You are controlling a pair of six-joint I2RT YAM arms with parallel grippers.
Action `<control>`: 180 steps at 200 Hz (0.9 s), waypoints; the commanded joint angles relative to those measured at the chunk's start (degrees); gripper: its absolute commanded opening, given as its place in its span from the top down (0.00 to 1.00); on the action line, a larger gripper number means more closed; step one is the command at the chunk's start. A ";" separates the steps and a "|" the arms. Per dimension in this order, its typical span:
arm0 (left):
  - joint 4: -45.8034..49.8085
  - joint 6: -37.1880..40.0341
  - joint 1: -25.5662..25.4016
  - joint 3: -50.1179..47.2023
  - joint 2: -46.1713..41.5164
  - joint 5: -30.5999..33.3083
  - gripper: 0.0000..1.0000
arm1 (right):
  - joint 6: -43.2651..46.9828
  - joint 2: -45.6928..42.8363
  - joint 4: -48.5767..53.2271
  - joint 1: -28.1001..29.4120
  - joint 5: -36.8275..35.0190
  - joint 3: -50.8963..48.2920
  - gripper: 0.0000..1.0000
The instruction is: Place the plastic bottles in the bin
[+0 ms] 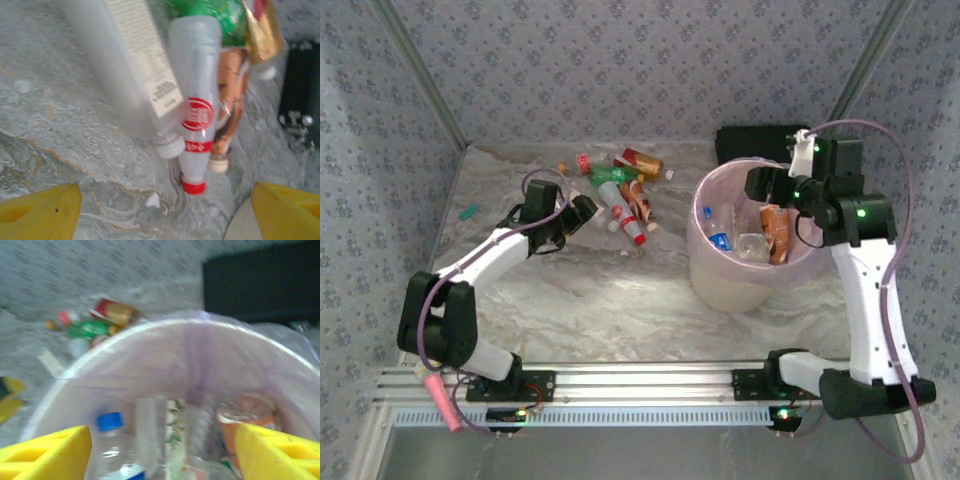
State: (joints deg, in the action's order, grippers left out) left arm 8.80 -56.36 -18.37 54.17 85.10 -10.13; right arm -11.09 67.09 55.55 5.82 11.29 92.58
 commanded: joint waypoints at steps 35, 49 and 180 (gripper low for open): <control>-1.99 -15.08 -1.99 5.39 7.93 8.03 0.11 | -0.26 -2.79 0.15 3.14 3.31 2.37 0.21; -0.17 -16.83 -2.28 7.18 9.98 9.80 0.11 | -0.18 -3.21 0.56 3.14 2.62 1.95 0.21; 26.08 -9.15 -5.43 34.68 30.18 16.51 0.05 | 2.60 -8.17 3.25 2.63 -1.48 -1.87 0.22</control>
State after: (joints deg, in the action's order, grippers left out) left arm 28.47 -66.83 -23.90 86.17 113.25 5.32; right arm -9.93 60.23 57.60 8.78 11.29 91.37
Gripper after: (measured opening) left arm 0.953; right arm 0.784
